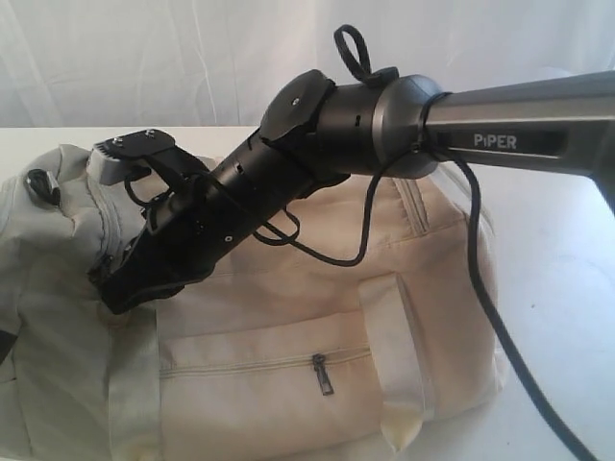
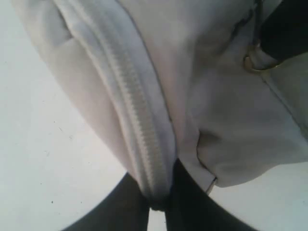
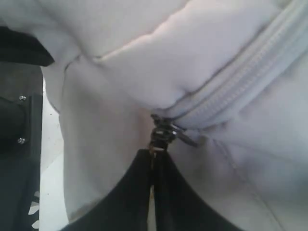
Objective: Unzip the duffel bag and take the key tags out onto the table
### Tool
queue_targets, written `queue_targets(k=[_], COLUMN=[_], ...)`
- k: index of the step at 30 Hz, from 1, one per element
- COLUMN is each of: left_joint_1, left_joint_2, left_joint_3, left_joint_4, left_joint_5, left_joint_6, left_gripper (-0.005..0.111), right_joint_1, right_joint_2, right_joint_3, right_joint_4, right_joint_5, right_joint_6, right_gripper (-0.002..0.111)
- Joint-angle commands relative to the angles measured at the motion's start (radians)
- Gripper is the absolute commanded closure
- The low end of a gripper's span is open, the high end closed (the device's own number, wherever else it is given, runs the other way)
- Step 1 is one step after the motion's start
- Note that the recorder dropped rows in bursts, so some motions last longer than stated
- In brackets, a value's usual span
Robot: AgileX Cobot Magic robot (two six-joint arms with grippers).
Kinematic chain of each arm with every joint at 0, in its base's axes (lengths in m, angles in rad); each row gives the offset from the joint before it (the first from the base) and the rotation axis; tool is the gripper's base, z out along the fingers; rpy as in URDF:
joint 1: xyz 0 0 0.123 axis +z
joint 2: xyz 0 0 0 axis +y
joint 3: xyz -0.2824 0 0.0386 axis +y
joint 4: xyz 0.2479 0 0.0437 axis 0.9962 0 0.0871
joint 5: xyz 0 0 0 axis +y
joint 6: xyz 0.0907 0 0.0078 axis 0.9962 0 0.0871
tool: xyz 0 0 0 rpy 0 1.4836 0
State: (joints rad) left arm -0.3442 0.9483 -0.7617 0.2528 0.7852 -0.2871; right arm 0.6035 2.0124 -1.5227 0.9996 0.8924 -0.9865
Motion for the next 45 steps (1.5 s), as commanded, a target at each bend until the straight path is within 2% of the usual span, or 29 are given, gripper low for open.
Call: queue_targets(k=[1, 6, 14, 19, 24, 40, 45], left_joint_1=[0.004, 0.004, 0.004, 0.004, 0.004, 0.004, 0.004], left_joint_2=[-0.021, -0.021, -0.021, -0.021, -0.021, -0.021, -0.021], left_joint_3=[-0.006, -0.006, -0.006, -0.006, -0.006, -0.006, 0.040], left_joint_4=[0.038, 0.038, 0.038, 0.038, 0.038, 0.038, 0.018], left_joint_5=[0.008, 0.008, 0.008, 0.008, 0.008, 0.015, 0.038], left_joint_6=[0.000, 0.000, 0.000, 0.000, 0.000, 0.000, 0.000], left_gripper=[0.107, 0.107, 0.107, 0.107, 0.107, 0.107, 0.107], right_joint_1=[0.005, 0.005, 0.006, 0.006, 0.006, -0.048, -0.048], right_joint_2=[0.002, 0.002, 0.004, 0.004, 0.004, -0.103, -0.117], right_joint_3=[-0.001, -0.001, -0.001, -0.001, -0.001, -0.002, -0.018], right_joint_4=[-0.003, -0.003, -0.003, -0.003, -0.003, -0.100, -0.100], right_joint_5=[-0.001, -0.001, -0.004, -0.004, -0.004, -0.062, -0.094], right_joint_6=[0.005, 0.005, 0.005, 0.005, 0.005, 0.095, 0.098], right_gripper=[0.099, 0.084, 0.083, 0.091, 0.108, 0.108, 0.108])
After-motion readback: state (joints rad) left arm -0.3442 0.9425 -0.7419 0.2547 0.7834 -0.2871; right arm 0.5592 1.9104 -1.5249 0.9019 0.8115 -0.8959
